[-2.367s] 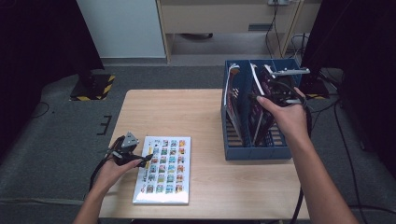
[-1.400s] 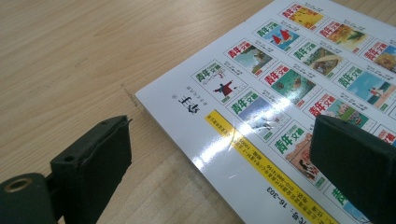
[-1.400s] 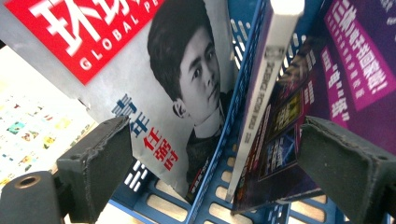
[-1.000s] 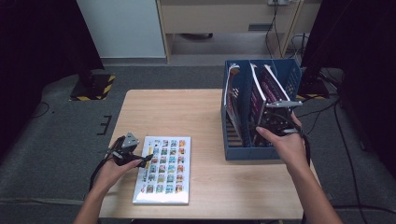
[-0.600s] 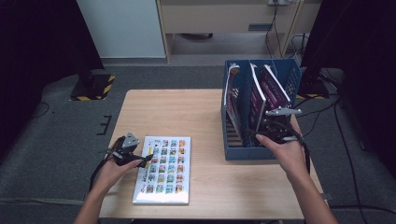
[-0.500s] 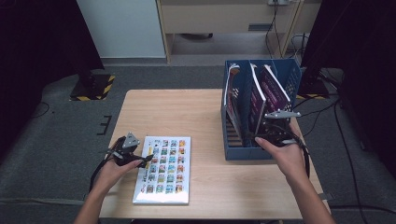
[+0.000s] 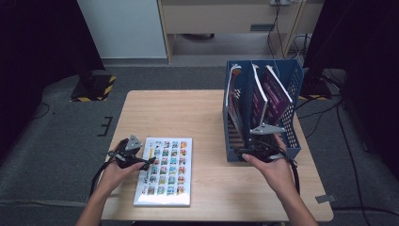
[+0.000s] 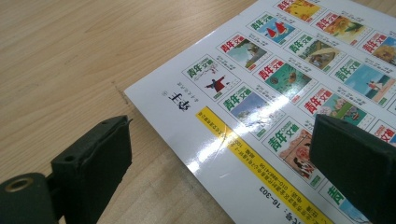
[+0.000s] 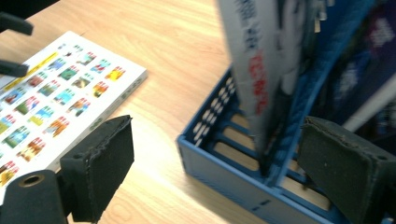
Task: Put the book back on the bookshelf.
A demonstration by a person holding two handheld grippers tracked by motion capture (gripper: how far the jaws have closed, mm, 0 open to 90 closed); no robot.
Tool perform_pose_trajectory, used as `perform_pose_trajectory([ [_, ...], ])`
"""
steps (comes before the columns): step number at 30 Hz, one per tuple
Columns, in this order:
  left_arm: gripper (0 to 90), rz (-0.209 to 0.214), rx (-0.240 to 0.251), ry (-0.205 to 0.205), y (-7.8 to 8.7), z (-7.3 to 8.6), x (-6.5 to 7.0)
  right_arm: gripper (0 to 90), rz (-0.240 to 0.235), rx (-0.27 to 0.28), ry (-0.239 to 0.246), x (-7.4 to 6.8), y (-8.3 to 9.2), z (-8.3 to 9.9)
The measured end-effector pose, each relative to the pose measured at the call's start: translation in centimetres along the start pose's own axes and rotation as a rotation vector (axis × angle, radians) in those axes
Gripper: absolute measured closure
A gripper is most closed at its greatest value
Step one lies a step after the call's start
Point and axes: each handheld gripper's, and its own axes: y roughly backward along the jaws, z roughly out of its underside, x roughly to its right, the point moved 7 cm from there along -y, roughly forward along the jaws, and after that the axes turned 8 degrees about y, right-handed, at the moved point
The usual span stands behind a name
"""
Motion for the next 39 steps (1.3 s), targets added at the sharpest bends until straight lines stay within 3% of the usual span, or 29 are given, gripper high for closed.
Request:
perform_pose_trajectory([
  [12, 5.6, 0.001, -0.002, 0.002, -0.1, 0.0, 0.0, 9.7, -0.072, -0.011, 0.059, -4.1, -2.4, 0.6],
  [14, 5.6, 0.001, -0.005, 0.001, -0.1, 0.0, 0.0, 9.3, -0.098, -0.014, 0.052, -4.7, -3.0, 0.6],
  [23, 5.6, 0.003, -0.007, 0.001, -0.2, 0.1, 0.1, 8.9, -0.133, -0.027, 0.109, -7.1, -5.3, 0.2],
  [31, 5.6, 0.004, -0.004, 0.006, -0.2, 0.1, 0.2, 9.3, -0.167, -0.066, 0.117, -8.8, -7.9, 1.2],
  [39, 5.5, 0.013, -0.002, 0.009, -0.3, 0.1, 0.4, 9.3, -0.191, -0.066, 0.114, -10.1, -9.7, 2.1],
])
